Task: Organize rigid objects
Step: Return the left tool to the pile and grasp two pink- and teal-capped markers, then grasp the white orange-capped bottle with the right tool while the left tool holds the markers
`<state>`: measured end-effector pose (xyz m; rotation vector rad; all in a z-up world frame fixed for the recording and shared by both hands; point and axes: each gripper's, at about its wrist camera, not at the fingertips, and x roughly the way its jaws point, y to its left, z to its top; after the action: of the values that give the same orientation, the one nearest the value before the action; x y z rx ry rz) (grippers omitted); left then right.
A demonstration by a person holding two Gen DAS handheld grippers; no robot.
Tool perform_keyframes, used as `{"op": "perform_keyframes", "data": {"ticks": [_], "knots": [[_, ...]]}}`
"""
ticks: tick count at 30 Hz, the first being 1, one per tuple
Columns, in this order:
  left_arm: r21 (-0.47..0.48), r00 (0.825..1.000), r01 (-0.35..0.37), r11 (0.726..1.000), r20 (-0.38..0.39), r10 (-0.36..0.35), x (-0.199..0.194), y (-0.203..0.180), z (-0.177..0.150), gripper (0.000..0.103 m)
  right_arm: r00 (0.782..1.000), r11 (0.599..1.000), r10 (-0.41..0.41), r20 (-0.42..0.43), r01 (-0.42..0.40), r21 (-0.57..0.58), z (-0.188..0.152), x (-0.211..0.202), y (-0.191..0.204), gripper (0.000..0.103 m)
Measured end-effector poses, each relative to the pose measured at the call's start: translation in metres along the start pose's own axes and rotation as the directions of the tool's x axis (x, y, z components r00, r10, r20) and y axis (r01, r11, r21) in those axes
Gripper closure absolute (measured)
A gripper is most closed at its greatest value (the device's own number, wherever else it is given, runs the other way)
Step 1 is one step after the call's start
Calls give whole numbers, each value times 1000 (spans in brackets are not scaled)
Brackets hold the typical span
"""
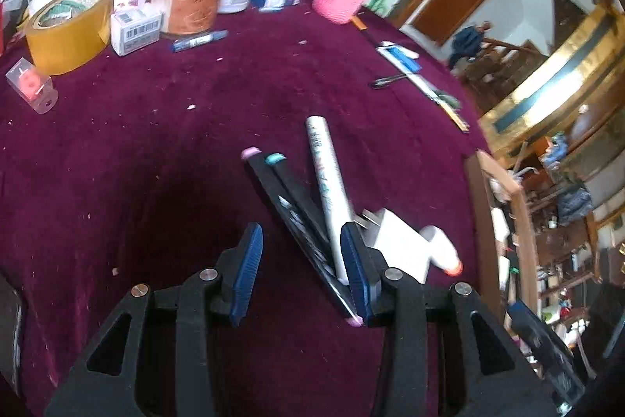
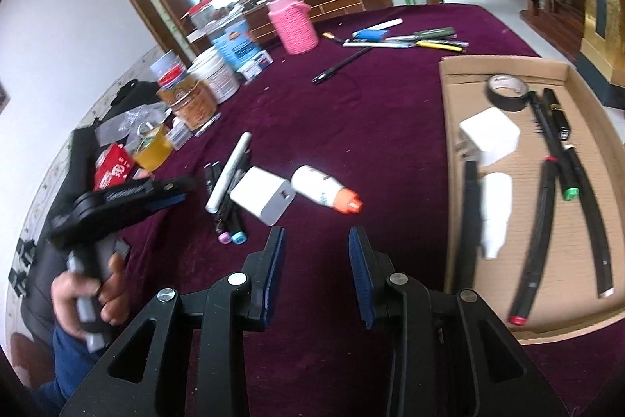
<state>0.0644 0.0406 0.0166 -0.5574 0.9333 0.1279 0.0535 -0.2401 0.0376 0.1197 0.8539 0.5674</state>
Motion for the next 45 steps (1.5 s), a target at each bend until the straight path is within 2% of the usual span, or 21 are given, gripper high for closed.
{"op": "perform_keyframes", "data": {"ticks": [5, 7, 9, 14, 19, 22, 28, 34, 39, 42, 45], "knots": [[3, 999, -46, 999, -18, 46, 26, -12, 8, 64, 1000, 1000, -8, -4, 8, -10, -4, -3, -1, 73], [38, 995, -101, 994, 5, 101, 33, -22, 12, 64, 1000, 1000, -11, -3, 11, -8, -4, -6, -4, 73], [43, 992, -126, 991, -14, 126, 44, -21, 16, 64, 1000, 1000, -16, -3, 16, -2, -5, -8, -7, 73], [182, 983, -181, 966, 14, 181, 46, -30, 9, 63, 1000, 1000, -13, -5, 13, 7, -2, -6, -11, 73], [295, 985, -161, 942, -10, 172, 19, -20, -28, 64, 999, 1000, -21, -29, 21, -22, 2, 3, -4, 73], [332, 993, -96, 938, -35, 113, -1, -5, -50, 63, 998, 998, -34, -60, 30, -58, 10, 16, 2, 73], [335, 998, -16, 942, -53, 36, -16, 11, -60, 63, 991, 993, -59, -124, 47, -105, 30, 58, 9, 74], [307, 995, 59, 950, -96, -31, -23, 21, -57, 63, 988, 997, -22, -152, 10, -77, 45, 93, -2, 74], [295, 996, 46, 954, -88, -20, -32, 31, -63, 63, 975, 995, 40, -217, -58, -78, 37, 106, -1, 73], [306, 996, 43, 951, -86, -17, -33, 33, -64, 63, 976, 990, 12, -216, -42, -135, 29, 106, 12, 73], [314, 998, 18, 949, -66, 3, -32, 31, -63, 63, 979, 982, -56, -198, 18, -186, 26, 107, 23, 73]]}}
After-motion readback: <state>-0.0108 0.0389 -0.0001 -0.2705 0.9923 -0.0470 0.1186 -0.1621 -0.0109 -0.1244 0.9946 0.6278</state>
